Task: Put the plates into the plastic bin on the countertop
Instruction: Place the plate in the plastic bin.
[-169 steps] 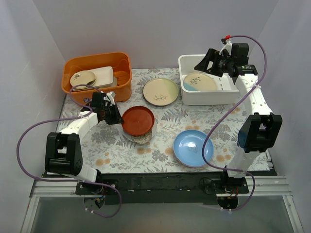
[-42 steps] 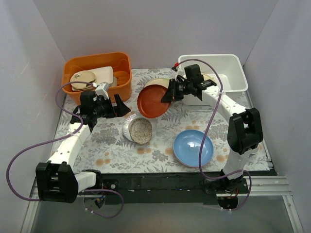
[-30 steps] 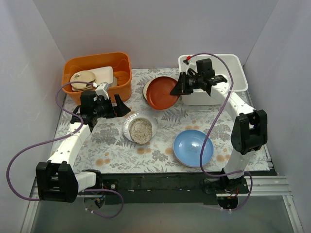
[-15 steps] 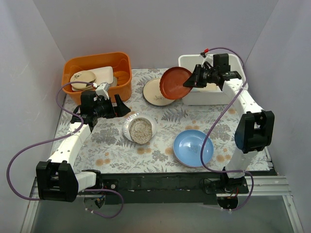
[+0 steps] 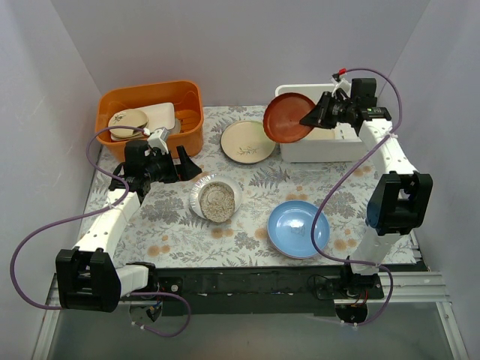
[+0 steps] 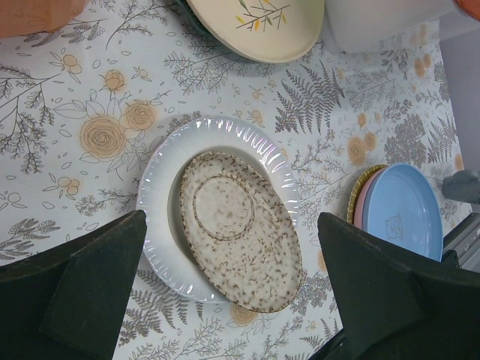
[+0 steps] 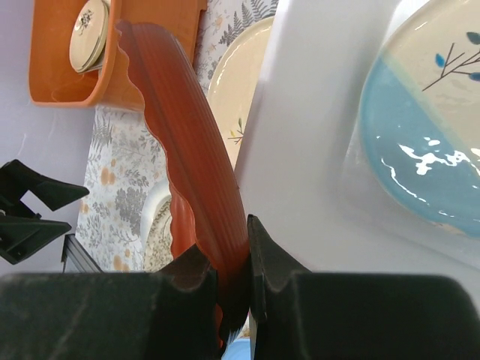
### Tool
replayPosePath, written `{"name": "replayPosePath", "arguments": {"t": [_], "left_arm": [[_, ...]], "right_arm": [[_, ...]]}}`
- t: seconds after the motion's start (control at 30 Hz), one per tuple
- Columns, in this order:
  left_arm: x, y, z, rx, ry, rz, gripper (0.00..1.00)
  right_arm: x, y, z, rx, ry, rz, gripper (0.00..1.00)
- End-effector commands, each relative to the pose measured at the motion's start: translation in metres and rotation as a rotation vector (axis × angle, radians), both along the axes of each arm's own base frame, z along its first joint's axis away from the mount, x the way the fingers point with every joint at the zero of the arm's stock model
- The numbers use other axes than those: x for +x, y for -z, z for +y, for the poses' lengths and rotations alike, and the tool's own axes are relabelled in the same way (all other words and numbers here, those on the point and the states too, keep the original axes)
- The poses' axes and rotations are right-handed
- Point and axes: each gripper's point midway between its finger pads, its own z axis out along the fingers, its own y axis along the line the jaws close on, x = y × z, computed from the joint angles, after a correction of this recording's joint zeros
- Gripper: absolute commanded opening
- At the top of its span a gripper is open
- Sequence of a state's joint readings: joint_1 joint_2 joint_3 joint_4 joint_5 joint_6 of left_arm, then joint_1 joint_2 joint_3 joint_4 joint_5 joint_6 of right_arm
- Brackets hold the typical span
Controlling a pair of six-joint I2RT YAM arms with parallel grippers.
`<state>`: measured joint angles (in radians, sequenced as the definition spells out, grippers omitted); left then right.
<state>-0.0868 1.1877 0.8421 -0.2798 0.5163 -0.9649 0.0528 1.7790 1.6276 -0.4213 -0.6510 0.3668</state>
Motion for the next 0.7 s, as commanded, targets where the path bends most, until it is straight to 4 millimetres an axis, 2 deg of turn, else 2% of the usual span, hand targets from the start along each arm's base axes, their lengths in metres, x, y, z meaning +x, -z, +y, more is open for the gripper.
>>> {"name": "replayPosePath", "arguments": {"t": [0.0,0.13,0.17,0.47,0.67], "left_arm": [[0.0,-0.003,0.001,0.005,0.004,-0.016,0.98],[0.0,-0.002,0.001,0.007,0.005,-0.015,0.98],[0.0,-0.002,0.001,0.007,0.004,-0.014,0.98],[0.001,0.001,0.001,0.008,0.0,-0.002,0.98],[0.002,0.002,0.002,0.011,-0.002,0.0,0.98]], "right_arm": [[0.014,-0.037,-0.009,0.032,0.003,-0.098,0.01],[0.022,-0.038,-0.014,0.037,0.008,-0.099,0.01],[0.027,-0.038,-0.03,0.036,0.04,-0.099,0.01],[0.038,-0.033,-0.063,0.078,0.096,-0.086,0.01],[0.041,-0.033,-0.071,0.093,0.104,-0.087,0.01]]}}
